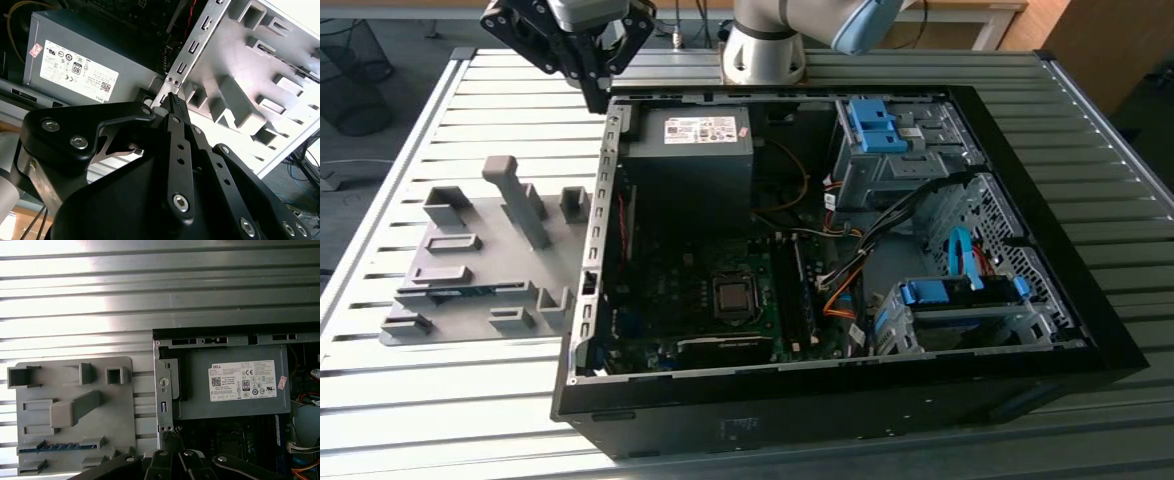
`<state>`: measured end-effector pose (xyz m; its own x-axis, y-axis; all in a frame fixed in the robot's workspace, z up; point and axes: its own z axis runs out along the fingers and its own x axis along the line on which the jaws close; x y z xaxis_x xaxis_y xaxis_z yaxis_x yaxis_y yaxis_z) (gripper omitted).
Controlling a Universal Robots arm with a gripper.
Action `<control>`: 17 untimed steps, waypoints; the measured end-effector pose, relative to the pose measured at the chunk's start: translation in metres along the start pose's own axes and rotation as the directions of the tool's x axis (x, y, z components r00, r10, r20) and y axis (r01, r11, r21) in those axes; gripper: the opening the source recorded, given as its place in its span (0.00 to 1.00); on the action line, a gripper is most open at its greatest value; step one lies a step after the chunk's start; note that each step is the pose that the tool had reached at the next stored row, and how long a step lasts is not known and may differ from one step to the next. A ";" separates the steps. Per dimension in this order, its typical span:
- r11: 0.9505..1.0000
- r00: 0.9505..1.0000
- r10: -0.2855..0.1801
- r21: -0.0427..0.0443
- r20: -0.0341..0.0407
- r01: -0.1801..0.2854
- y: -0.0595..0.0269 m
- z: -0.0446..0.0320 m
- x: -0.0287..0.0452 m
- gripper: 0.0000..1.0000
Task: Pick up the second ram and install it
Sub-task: 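Reach for the second ram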
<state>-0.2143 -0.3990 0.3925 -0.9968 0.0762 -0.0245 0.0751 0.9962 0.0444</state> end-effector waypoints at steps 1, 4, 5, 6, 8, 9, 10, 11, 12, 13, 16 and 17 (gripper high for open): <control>1.000 1.000 0.000 0.000 0.000 0.000 -0.0001 0.0000 0.0010 0.11; 1.000 1.000 0.000 0.000 0.000 0.000 -0.0003 -0.0001 0.0041 0.11; 1.000 1.000 0.000 0.000 0.000 0.000 -0.0004 -0.0002 0.0054 0.11; 1.000 1.000 0.000 0.000 0.000 0.000 -0.0005 -0.0002 0.0067 0.11; 1.000 1.000 0.000 0.000 0.000 0.000 -0.0007 -0.0002 0.0098 0.11; 1.000 1.000 0.000 0.000 0.000 0.000 -0.0009 -0.0003 0.0115 0.11; 1.000 1.000 0.000 0.000 0.000 0.000 -0.0010 -0.0003 0.0133 0.11; 1.000 1.000 0.000 0.000 0.000 0.000 -0.0011 -0.0003 0.0152 0.11; 1.000 1.000 0.000 0.000 0.000 0.000 -0.0012 -0.0004 0.0162 0.11; 1.000 1.000 0.000 0.000 0.000 0.000 -0.0013 -0.0004 0.0170 0.11; 1.000 1.000 0.000 0.000 0.000 0.000 -0.0018 -0.0004 0.0188 0.11; 1.000 1.000 0.000 0.000 0.000 0.000 -0.0025 -0.0005 0.0197 0.11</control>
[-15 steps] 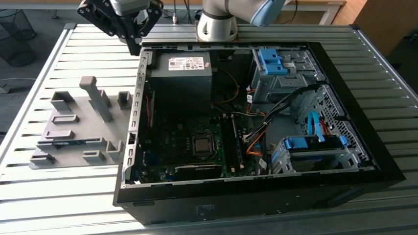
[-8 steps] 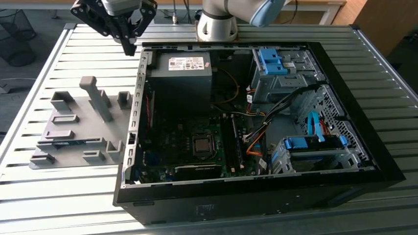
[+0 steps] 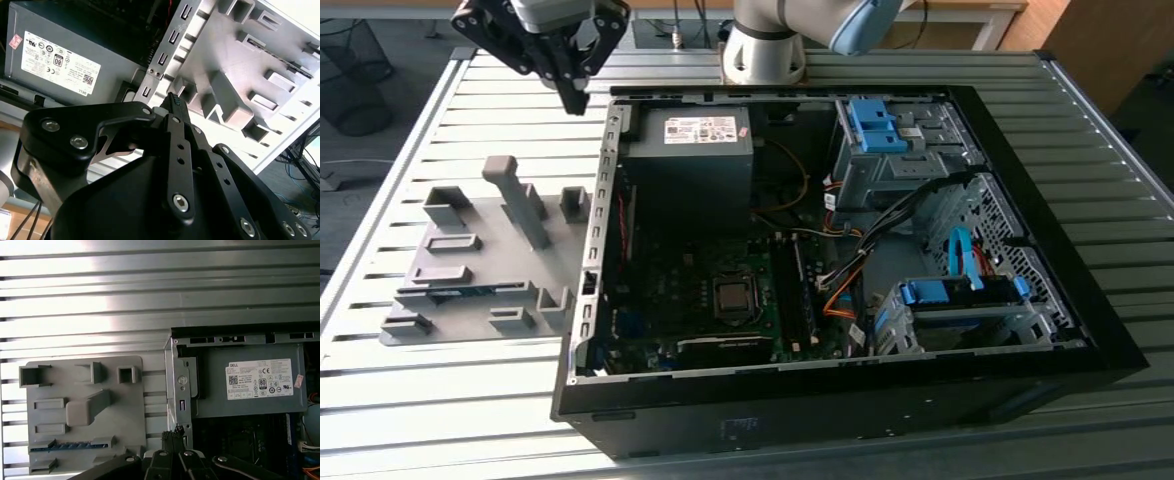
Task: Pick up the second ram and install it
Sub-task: 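Reach for the second ram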
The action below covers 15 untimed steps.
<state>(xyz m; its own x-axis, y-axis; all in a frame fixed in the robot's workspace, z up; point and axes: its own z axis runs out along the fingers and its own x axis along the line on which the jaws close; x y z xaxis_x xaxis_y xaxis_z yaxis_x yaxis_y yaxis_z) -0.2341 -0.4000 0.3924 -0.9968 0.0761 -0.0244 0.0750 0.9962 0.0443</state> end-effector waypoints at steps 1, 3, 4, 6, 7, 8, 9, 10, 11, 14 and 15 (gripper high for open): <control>1.000 1.000 0.000 0.000 0.000 0.000 -0.0009 0.0000 0.0012 0.11; 1.000 1.000 0.000 0.000 0.000 0.000 -0.0026 -0.0001 0.0051 0.11; 1.000 1.000 0.000 0.000 0.000 0.000 -0.0033 -0.0002 0.0074 0.11; 1.000 1.000 0.000 0.000 0.000 0.000 -0.0042 -0.0003 0.0119 0.11; 1.000 1.000 0.000 0.000 0.000 0.000 -0.0048 -0.0004 0.0142 0.11; 1.000 1.000 0.000 0.000 0.000 0.000 -0.0054 -0.0003 0.0163 0.11; 1.000 1.000 0.000 0.000 0.000 0.000 -0.0058 -0.0003 0.0180 0.11; 1.000 1.000 0.000 0.000 0.000 0.000 -0.0061 -0.0003 0.0193 0.11; 1.000 1.000 0.000 0.000 0.000 0.000 -0.0062 -0.0004 0.0198 0.11; 1.000 1.000 0.000 0.000 0.000 0.000 -0.0065 -0.0005 0.0223 0.11; 1.000 1.000 0.000 0.000 0.000 0.000 -0.0066 -0.0005 0.0236 0.11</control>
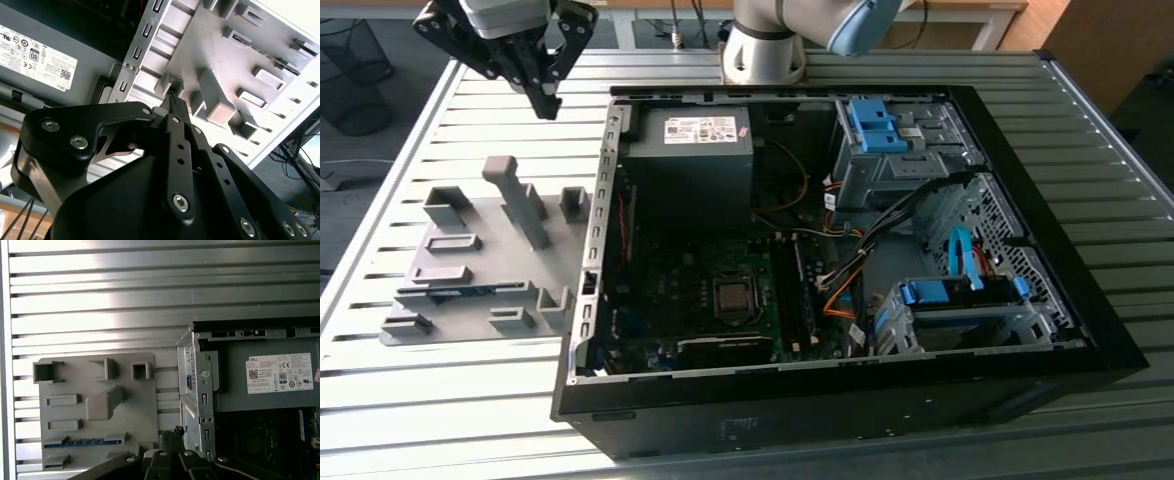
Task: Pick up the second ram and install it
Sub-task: 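Reach for the second ram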
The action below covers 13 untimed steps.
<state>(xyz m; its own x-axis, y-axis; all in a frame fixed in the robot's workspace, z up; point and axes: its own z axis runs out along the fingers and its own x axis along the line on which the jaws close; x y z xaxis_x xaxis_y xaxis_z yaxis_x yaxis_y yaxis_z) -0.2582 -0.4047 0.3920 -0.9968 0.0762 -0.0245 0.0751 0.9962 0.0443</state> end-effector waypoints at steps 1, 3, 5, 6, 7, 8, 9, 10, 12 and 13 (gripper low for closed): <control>1.000 1.000 0.000 0.000 0.000 0.000 -0.0001 0.0000 0.0013 0.11; 1.000 1.000 0.000 0.000 0.000 0.000 -0.0003 -0.0001 0.0039 0.11; 1.000 1.000 0.000 0.000 0.000 0.000 -0.0005 -0.0001 0.0068 0.11; 1.000 1.000 0.000 0.000 0.000 0.000 -0.0006 -0.0002 0.0084 0.11; 1.000 1.000 0.000 0.000 0.000 0.000 -0.0007 -0.0002 0.0099 0.11; 1.000 1.000 0.000 0.000 0.000 0.000 -0.0008 -0.0002 0.0113 0.11; 1.000 1.000 0.000 0.000 0.000 0.000 -0.0009 -0.0003 0.0126 0.11; 1.000 1.000 0.000 0.000 0.000 0.000 -0.0011 -0.0003 0.0140 0.11; 1.000 1.000 0.000 0.000 0.000 0.000 -0.0013 -0.0004 0.0171 0.11; 1.000 1.000 0.000 0.000 0.000 0.000 -0.0014 -0.0004 0.0187 0.11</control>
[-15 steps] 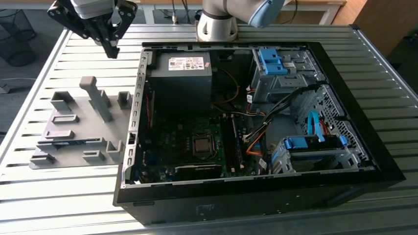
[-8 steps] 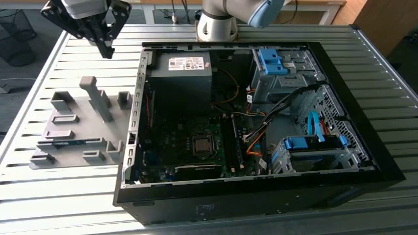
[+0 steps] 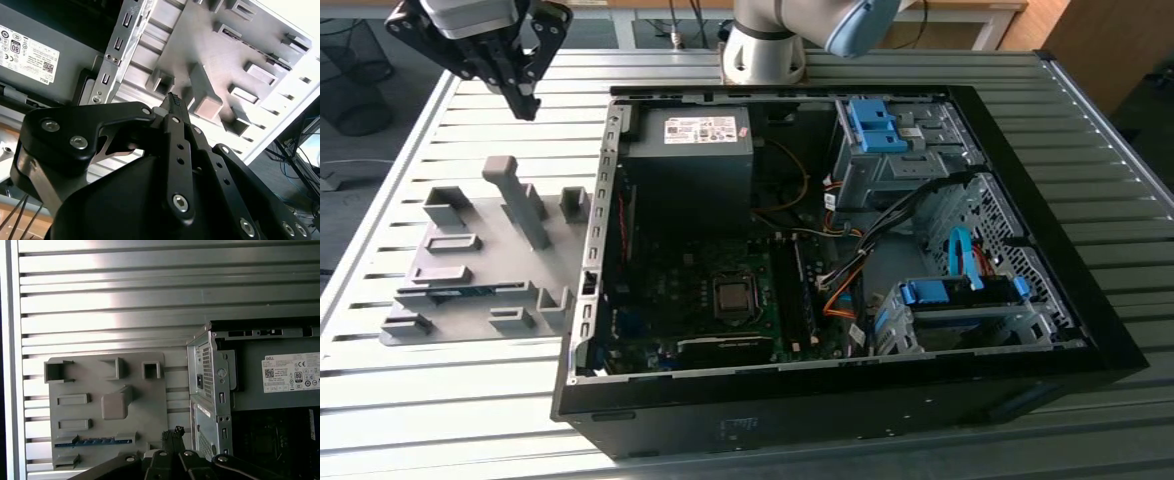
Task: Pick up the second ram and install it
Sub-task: 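Reach for the second ram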
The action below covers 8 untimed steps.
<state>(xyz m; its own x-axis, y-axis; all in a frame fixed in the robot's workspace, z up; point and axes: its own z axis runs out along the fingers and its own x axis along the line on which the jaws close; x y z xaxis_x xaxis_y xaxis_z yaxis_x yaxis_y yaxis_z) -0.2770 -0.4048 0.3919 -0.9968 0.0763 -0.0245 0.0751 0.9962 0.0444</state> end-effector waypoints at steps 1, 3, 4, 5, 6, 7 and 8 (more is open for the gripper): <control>1.000 1.000 0.000 0.000 0.000 0.000 -0.0001 0.0000 0.0015 0.11; 1.000 1.000 0.000 0.000 0.000 0.000 -0.0004 -0.0001 0.0048 0.11; 1.000 1.000 0.000 0.000 0.000 0.000 -0.0005 -0.0002 0.0064 0.11; 1.000 1.000 0.000 0.000 0.000 0.000 -0.0006 -0.0002 0.0081 0.11; 1.000 1.000 0.000 0.000 0.000 0.000 -0.0007 -0.0002 0.0098 0.11; 1.000 1.000 0.000 0.000 0.000 0.000 -0.0009 -0.0003 0.0114 0.11; 1.000 1.000 0.000 0.000 0.000 0.000 -0.0010 -0.0003 0.0130 0.11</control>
<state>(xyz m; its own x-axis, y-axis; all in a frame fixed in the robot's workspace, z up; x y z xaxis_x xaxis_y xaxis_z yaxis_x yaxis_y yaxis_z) -0.2900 -0.4048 0.3918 -0.9968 0.0761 -0.0245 0.0750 0.9962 0.0444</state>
